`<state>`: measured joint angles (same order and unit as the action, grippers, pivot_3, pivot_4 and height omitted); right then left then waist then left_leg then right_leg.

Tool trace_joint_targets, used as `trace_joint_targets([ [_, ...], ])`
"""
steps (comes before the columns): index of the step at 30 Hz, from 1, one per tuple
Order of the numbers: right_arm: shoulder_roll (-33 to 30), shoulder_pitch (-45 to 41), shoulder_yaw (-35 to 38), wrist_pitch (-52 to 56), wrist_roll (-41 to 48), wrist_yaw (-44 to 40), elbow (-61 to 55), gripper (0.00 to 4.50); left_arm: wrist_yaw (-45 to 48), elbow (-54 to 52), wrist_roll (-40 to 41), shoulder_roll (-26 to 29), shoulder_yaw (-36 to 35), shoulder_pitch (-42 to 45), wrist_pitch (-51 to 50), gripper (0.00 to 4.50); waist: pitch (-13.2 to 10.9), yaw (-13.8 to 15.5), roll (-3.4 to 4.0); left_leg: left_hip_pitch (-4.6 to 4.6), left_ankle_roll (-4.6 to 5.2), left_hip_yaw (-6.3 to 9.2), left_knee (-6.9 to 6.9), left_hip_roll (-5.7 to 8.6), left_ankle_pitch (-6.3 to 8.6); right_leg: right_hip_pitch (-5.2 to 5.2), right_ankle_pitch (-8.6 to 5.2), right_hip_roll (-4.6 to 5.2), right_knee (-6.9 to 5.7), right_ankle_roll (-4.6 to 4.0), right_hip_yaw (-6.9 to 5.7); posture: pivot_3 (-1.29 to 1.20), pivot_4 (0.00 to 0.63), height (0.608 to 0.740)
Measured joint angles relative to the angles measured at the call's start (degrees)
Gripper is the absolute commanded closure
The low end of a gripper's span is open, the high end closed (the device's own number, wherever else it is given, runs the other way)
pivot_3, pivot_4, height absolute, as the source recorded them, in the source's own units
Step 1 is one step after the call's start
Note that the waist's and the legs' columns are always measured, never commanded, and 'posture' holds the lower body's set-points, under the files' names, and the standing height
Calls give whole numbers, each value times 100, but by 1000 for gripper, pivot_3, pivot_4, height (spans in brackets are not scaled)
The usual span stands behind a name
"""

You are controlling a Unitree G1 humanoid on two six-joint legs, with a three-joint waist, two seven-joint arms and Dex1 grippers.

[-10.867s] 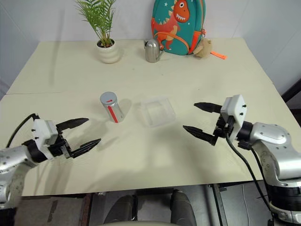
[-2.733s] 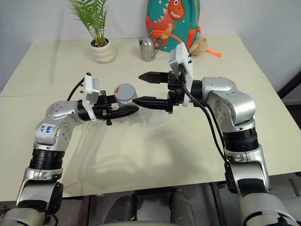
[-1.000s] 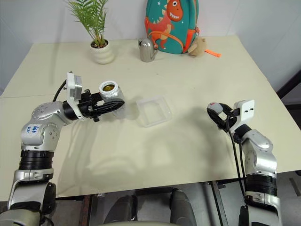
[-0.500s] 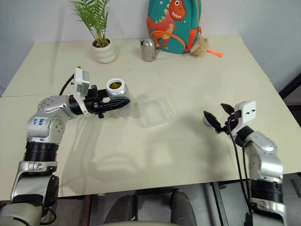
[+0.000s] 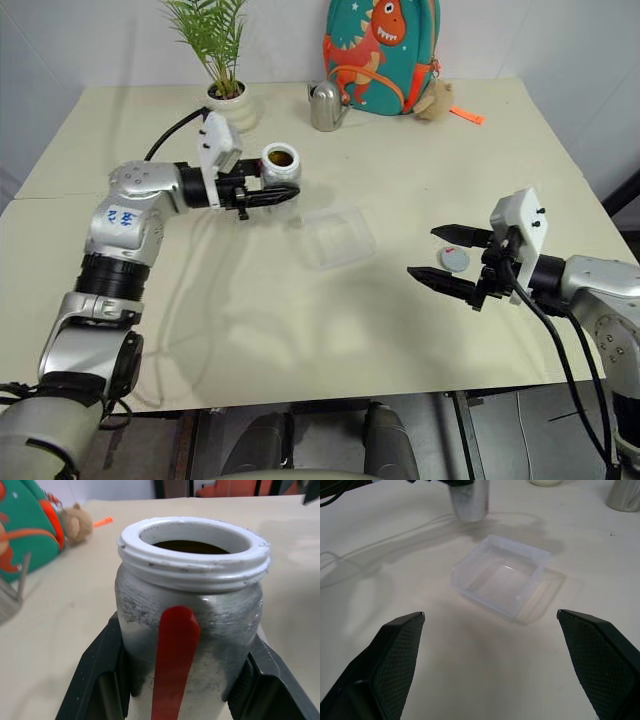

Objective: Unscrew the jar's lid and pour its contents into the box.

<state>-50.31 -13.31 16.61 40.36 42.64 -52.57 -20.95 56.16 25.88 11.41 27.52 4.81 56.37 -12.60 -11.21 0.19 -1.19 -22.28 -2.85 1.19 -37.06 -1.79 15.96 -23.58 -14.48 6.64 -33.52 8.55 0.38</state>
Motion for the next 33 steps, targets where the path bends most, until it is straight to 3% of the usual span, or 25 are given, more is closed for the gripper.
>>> trace_joint_targets([
  [4,203,84,-41,-76,-113,230,-4,35,-316,192,-437,-254,261,202,314,2583,0,16,0,-6,4,-3,1,0,2,-1,3,0,-7,5,-1,0,150,740],
  [7,337,173,-38,-166,-136,370,-10,35,-1091,522,-1284,-370,618,256,1409,2583,-1,37,-1,-7,5,-7,2,0,3,-2,5,0,0,10,1,0,150,740],
  [12,496,247,-26,-213,-185,589,-47,35,-4164,1101,-3811,-273,1537,737,3577,2583,-7,133,-11,-6,1,-7,0,1,5,-3,7,0,18,12,2,0,150,740],
  [15,575,247,-26,-232,-182,683,-136,35,-5946,1152,-5399,-71,2240,1029,4144,2583,-6,149,-11,-5,-5,-11,0,2,7,0,10,1,18,18,4,0,150,740],
  [18,619,242,-27,-232,-168,778,-175,35,-7500,1459,-6795,-27,3057,1167,4262,2583,-6,152,-11,-6,-7,-14,0,3,9,2,12,1,15,22,4,0,150,740],
  [22,669,234,-12,-232,-138,905,-225,35,-8980,2065,-8035,-6,3891,1224,3924,2583,-7,135,-12,-13,-7,-14,2,3,9,-6,12,0,7,23,4,0,150,740],
  [26,837,216,6,-230,-32,1096,-357,35,-9979,2572,-8644,-123,4272,1431,3485,2583,-7,146,-13,-15,-7,-15,4,3,9,-8,12,1,8,23,4,0,150,740],
  [33,928,217,6,-232,79,1244,-474,35,-10429,2876,-8952,-195,4583,1487,3139,2583,-8,149,-13,-15,-10,-16,2,3,11,-8,12,0,7,23,4,0,150,740],
])
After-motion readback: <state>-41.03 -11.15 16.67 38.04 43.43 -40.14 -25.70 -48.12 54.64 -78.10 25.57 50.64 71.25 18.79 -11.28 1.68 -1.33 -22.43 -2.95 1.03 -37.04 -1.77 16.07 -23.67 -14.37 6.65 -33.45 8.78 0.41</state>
